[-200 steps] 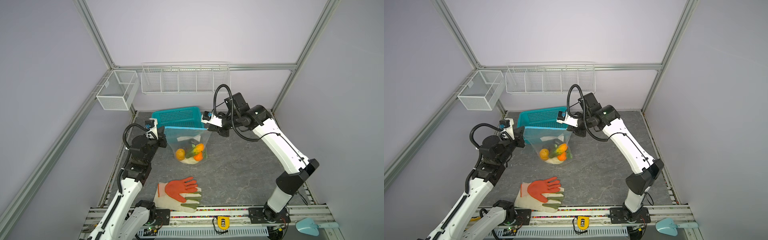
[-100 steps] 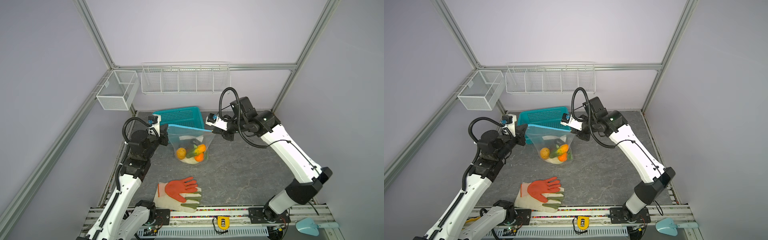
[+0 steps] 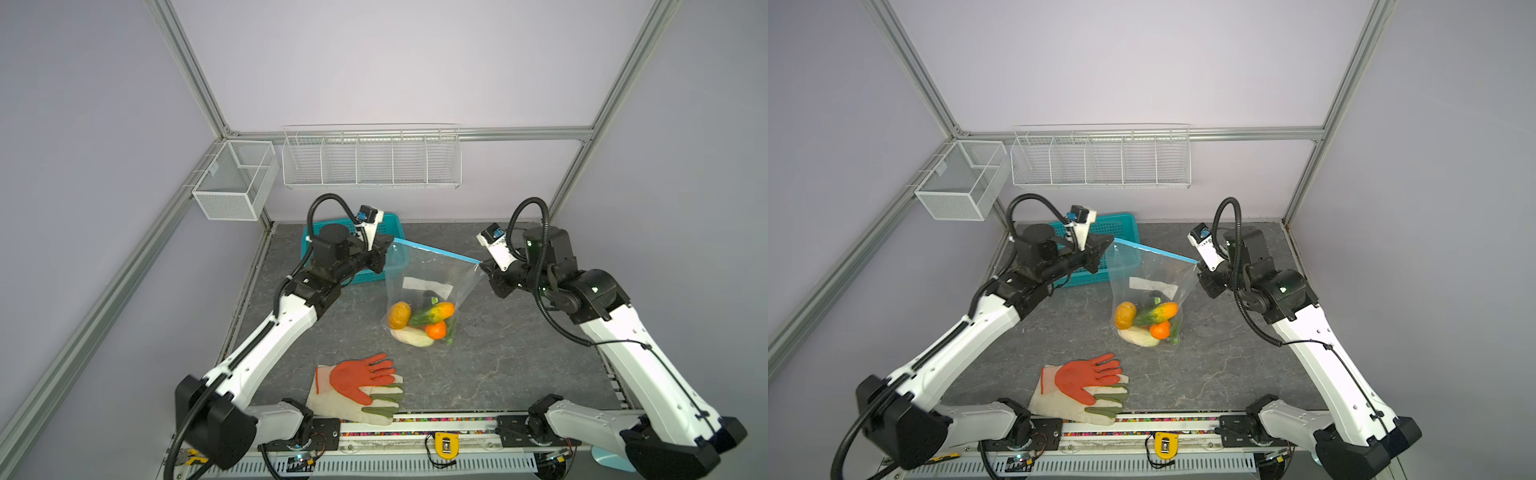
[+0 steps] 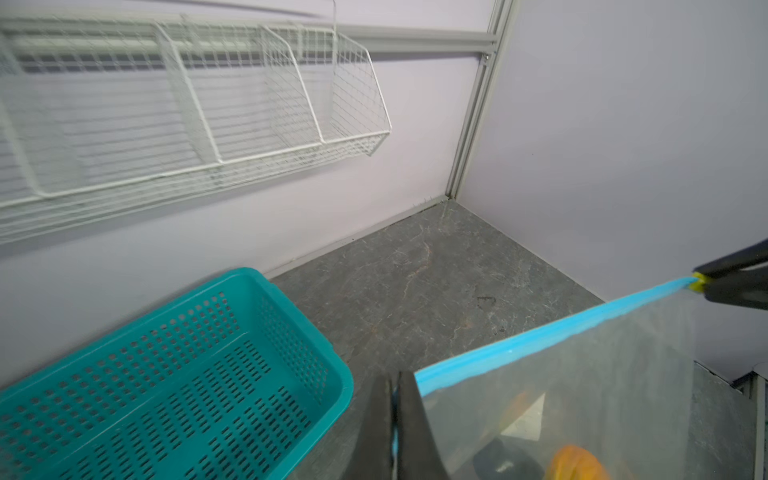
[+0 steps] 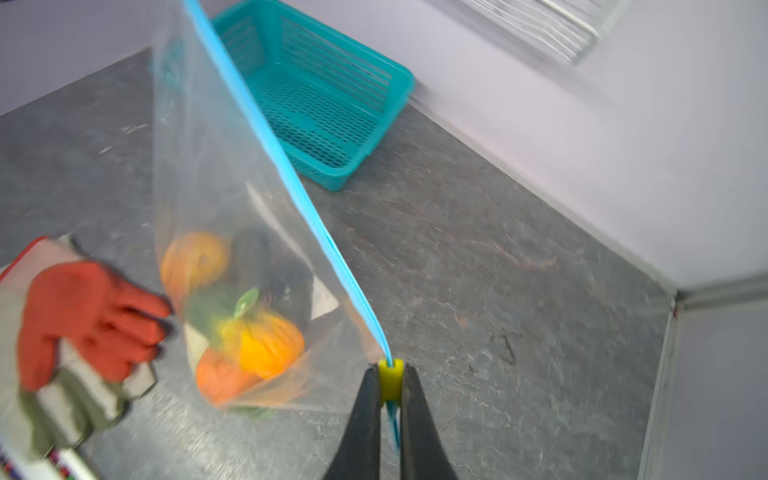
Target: Place the food in the zip-top bag and seal the zipper
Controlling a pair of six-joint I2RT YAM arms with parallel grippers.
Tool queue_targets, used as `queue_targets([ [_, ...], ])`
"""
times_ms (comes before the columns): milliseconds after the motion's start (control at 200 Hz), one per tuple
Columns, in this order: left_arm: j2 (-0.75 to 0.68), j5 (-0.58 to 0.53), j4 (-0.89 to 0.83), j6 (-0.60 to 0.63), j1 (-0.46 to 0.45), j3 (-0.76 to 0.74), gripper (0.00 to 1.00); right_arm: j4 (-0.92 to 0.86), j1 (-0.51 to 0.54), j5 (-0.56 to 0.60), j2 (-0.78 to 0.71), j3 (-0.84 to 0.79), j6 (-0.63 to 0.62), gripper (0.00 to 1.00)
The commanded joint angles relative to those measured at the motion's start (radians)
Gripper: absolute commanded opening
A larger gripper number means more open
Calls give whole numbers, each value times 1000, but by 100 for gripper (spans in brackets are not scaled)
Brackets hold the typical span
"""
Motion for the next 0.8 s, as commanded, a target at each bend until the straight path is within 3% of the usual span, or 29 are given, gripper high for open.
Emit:
queue_targets([
  [0, 183, -55, 35, -1, 5, 131, 0, 178, -159, 94, 60, -78, 114, 6],
  [20, 224, -50, 33, 3, 3, 164, 2, 206, -187, 98, 83, -89, 115, 6],
  [120, 396, -22, 5, 10, 1, 330, 48, 341, -313, 126, 223, -123, 110, 9],
  [205, 441, -37, 45, 15, 1, 357, 76, 448, -397, 111, 359, -121, 112, 44],
  [280, 398, -102, 119, 50, 3, 283, 100, 508, -444, 78, 465, -71, 132, 59],
  [415, 242, -242, 223, 41, 6, 83, 99, 622, -451, 43, 534, -23, 143, 86],
  [430, 223, -254, 212, 39, 6, 70, 99, 628, -451, 32, 528, -24, 147, 100],
  [465, 171, -275, 172, 34, 6, 30, 99, 632, -445, 24, 504, -31, 155, 89],
  [565, -39, -424, 18, -23, 12, -128, 99, 690, -415, 96, 357, -169, 227, 89],
  [640, -237, -517, -48, -59, 47, -292, 99, 746, -382, 222, 241, -329, 311, 89],
  [720, -431, -524, -61, -155, 180, -467, 100, 868, -365, 202, 148, -530, 304, 89],
  [795, -545, -582, -93, -162, 304, -580, 100, 1018, -323, 215, 121, -696, 198, 88],
])
